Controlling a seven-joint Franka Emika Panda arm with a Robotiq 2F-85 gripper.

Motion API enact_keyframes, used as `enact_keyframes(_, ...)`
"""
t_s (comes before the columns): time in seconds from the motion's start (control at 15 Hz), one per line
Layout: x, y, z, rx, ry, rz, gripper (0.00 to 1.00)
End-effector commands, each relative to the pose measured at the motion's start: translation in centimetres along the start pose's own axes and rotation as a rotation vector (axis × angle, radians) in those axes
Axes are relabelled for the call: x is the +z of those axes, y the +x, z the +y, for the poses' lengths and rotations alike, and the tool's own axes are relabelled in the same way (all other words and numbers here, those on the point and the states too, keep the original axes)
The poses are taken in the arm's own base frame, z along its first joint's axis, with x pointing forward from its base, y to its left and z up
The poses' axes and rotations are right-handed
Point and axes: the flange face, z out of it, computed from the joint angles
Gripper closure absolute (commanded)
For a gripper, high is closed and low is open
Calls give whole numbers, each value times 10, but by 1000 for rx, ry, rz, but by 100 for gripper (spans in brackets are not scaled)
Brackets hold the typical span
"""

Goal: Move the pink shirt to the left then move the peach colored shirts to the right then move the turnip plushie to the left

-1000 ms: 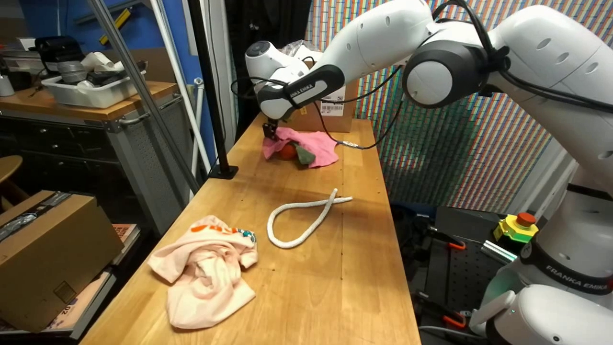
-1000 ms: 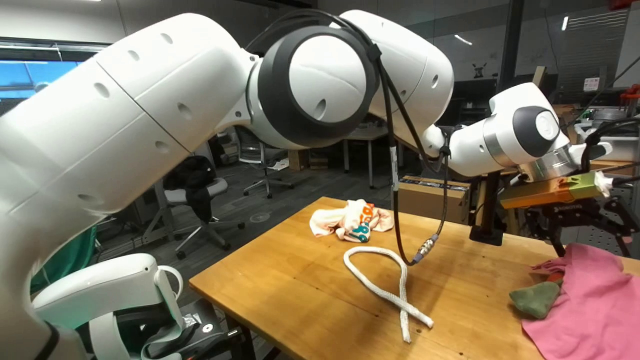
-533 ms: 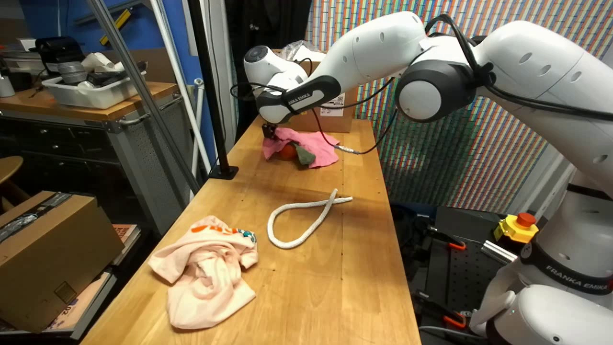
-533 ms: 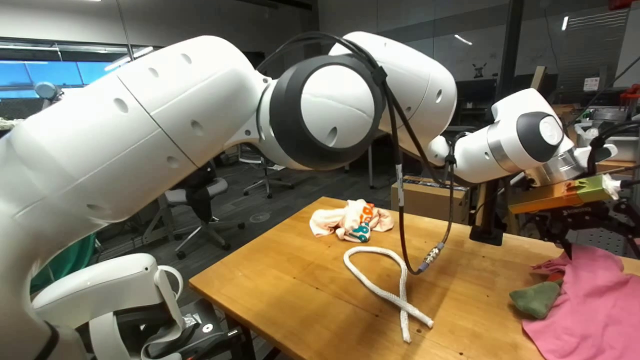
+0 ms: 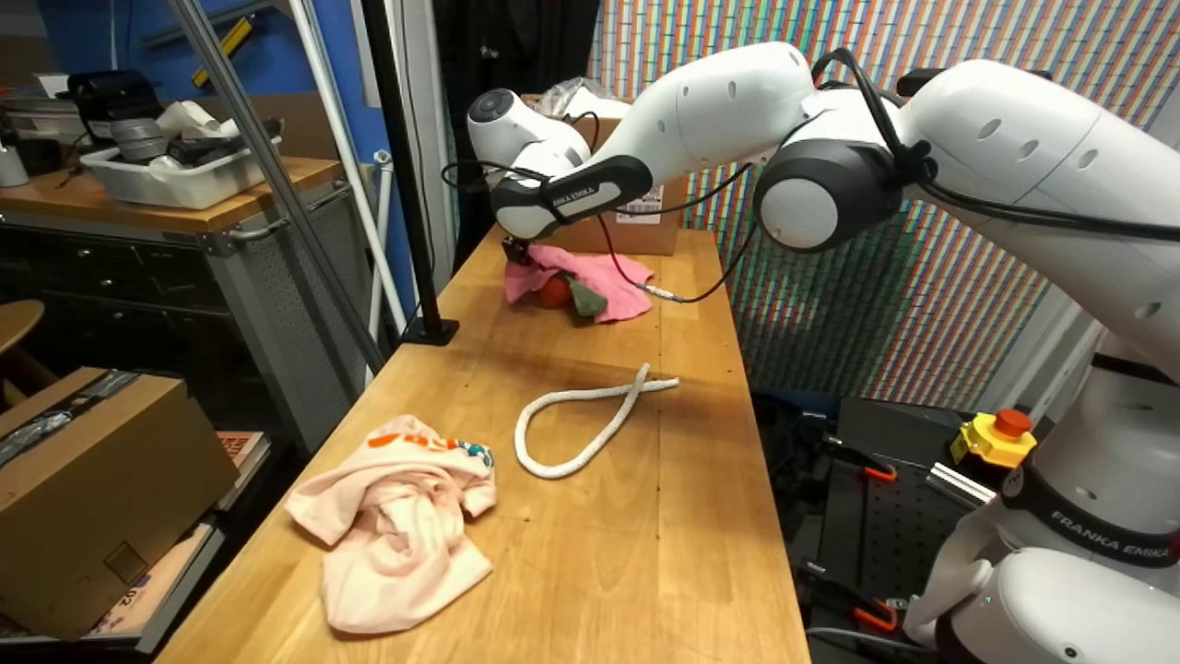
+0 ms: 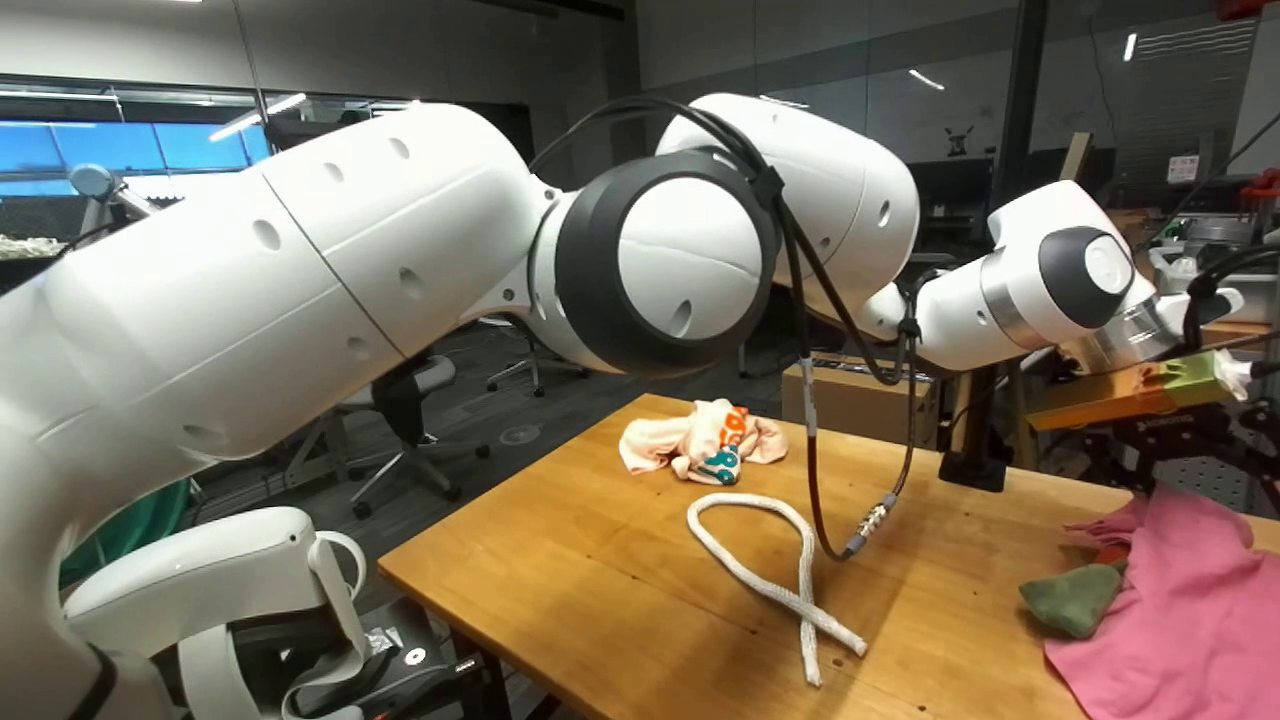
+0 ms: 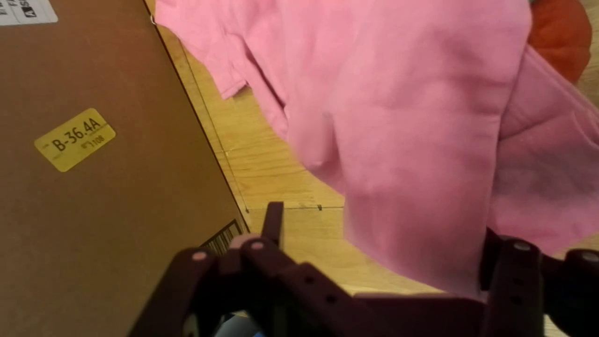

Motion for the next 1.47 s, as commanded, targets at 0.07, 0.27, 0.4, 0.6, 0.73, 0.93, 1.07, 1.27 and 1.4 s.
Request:
enact_keyframes(0.07, 1, 4, 12, 19, -21, 5, 55)
enact_keyframes(0.27, 2, 3, 16, 28, -22, -6, 79)
enact_keyframes(0.4, 1, 3, 19, 35, -26, -10, 86)
enact_keyframes(0.6, -5, 4, 24, 60, -28, 5, 91)
enact_keyframes(0.73, -12, 6, 31, 91, -27, 17, 86)
enact_keyframes(0.93, -21, 6, 44, 159, -31, 33, 86)
enact_keyframes(1.07, -25, 4, 57, 209, -38, 36, 87)
enact_keyframes(1.27, -28, -3, 79, 279, -69, 29, 87)
enact_keyframes(1.4, -26, -10, 92, 319, -99, 15, 88)
